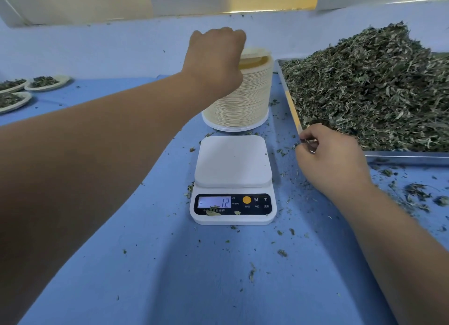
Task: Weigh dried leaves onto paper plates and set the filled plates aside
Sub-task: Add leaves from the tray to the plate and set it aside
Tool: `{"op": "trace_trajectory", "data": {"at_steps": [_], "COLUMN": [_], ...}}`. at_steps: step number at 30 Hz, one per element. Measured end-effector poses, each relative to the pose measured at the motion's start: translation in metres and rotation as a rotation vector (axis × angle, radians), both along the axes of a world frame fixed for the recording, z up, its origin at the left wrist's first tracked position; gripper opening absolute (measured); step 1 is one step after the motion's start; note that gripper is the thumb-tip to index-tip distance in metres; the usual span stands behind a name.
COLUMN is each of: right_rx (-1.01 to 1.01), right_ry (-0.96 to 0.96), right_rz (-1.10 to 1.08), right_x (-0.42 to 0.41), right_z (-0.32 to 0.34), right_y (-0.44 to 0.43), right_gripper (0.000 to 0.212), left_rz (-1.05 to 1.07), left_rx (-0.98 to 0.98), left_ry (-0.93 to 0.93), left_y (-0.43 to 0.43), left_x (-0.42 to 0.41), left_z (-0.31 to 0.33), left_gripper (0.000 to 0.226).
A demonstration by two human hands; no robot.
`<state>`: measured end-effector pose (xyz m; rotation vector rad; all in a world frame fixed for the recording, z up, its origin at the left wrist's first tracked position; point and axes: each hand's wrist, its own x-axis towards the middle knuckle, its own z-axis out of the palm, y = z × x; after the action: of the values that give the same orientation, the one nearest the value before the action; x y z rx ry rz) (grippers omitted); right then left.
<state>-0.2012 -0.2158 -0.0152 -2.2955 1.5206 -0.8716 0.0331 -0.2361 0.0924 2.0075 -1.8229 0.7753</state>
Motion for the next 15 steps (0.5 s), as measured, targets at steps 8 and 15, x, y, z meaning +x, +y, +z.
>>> {"op": "trace_trajectory", "data": {"at_steps": [8, 15], "right_rx": [0.004, -0.042], "right_ry": [-0.034, -0.236], "right_rz": [0.01, 0.06], "right_x": [-0.002, 0.001], "right_z": [-0.001, -0.007], "right_y": [0.0, -0.004], "right_gripper": [0.023, 0.04], "left_rz": [-0.024, -0.207], "left_rx": [-0.316, -0.503], "left_ry": [0.54, 0.776], "left_y": [0.017, 0.062], "left_x": [0.003, -0.003], "left_z": [-0.031, -0.066], "left_gripper": [0.038, 0.033]}}
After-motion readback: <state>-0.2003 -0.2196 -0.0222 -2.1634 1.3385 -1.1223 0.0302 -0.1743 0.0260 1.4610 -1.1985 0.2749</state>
